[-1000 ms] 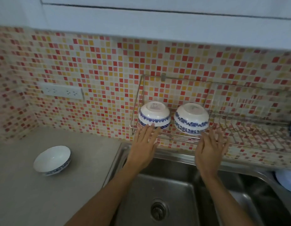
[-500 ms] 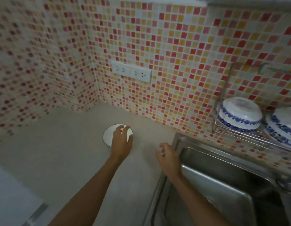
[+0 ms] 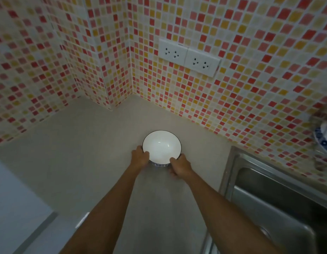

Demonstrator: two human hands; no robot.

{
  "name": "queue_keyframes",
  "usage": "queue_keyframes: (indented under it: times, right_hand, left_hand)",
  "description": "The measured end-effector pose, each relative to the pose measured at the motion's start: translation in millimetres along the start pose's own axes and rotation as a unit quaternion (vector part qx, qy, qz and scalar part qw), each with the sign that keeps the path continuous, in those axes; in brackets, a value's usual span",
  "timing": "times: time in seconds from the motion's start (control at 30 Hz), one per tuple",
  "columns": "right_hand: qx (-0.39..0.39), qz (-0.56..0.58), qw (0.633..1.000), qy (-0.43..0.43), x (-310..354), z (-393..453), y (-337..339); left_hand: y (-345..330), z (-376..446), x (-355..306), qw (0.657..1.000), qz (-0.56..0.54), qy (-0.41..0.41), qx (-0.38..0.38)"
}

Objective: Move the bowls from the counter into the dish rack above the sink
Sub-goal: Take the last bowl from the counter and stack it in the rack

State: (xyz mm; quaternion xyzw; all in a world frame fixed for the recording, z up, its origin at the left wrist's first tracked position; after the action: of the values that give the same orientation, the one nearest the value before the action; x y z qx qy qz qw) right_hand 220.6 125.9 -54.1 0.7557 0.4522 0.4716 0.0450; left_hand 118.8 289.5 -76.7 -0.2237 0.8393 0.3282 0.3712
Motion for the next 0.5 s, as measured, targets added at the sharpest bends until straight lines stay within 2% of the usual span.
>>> queue_keyframes:
  times: [0.13, 0.33, 0.5]
  right_hand:
    - [0.009, 0.041, 0.999, -0.003, 4.0, 1.6, -3.1]
    - [-0.028, 0.087, 0.996, -0.004, -16.3, -9.5, 9.4]
    - [-0.049, 0.119, 0.992, 0.019, -40.5, -33.8, 34.8]
  left_hand:
    - [-13.4, 34.1, 22.8, 0.998, -0.064, 0.011, -0.003]
    - [-18.2, -25.6, -12.6, 0.992, -0.126, 0.016, 0.024]
    - [-41.3, -58.7, -31.9, 0.978, -0.183, 0.016, 0.095]
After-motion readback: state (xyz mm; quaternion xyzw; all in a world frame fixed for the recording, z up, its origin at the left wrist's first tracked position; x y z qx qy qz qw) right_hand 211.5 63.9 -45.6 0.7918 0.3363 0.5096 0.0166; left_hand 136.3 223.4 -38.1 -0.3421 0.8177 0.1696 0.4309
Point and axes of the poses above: each hand's wrist, its own z-axis towards the middle knuckle, its own y-axis out of the back of the hand, x = y × z, the point moved 6 cm from there along z, towards the middle knuckle, and after that the axes turned 1 degree about -x, right-handed, at the moved point
